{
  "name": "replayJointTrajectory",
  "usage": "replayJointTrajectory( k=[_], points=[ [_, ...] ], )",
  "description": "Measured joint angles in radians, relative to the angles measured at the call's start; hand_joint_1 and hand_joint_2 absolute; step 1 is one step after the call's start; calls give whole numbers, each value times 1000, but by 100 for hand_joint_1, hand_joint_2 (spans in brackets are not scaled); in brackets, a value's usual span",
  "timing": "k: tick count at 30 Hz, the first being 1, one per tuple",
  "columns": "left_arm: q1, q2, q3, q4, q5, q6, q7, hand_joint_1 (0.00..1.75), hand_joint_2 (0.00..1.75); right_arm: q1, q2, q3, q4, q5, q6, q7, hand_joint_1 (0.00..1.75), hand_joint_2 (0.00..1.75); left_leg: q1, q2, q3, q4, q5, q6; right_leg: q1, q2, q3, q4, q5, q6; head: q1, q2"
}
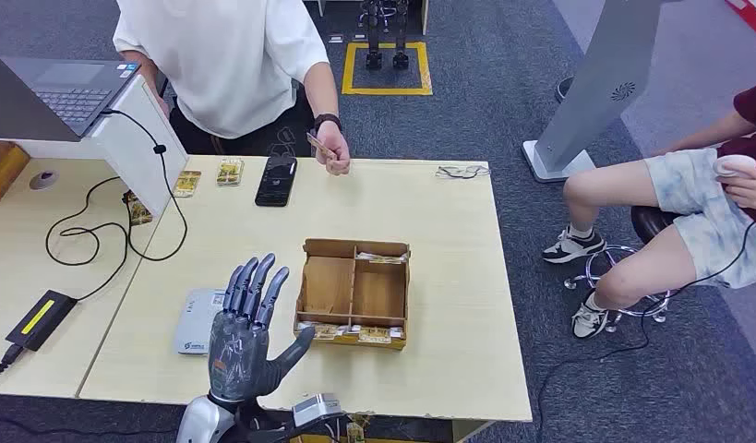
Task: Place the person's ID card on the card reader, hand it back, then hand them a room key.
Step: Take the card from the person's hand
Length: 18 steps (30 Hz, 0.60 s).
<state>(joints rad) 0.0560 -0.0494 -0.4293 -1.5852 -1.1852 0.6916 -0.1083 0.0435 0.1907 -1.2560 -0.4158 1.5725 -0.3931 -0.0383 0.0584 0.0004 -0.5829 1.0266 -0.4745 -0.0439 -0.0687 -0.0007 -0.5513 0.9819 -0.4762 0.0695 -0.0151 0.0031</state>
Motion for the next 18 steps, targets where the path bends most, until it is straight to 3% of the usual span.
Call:
replayJointTrajectory(
  k=[16,18],
  points=[
    [0,9,-15,1,0,0,14,0,175,4,0,0,-1,0,1,3,0,175,0,0,0,0,0,0,0,0,0,0,0,0,0,0],
    [0,9,-16,1,2,0,15,0,87,4,0,0,-3,0,4,4,0,175,0,0,0,0,0,0,0,0,0,0,0,0,0,0]
  ],
)
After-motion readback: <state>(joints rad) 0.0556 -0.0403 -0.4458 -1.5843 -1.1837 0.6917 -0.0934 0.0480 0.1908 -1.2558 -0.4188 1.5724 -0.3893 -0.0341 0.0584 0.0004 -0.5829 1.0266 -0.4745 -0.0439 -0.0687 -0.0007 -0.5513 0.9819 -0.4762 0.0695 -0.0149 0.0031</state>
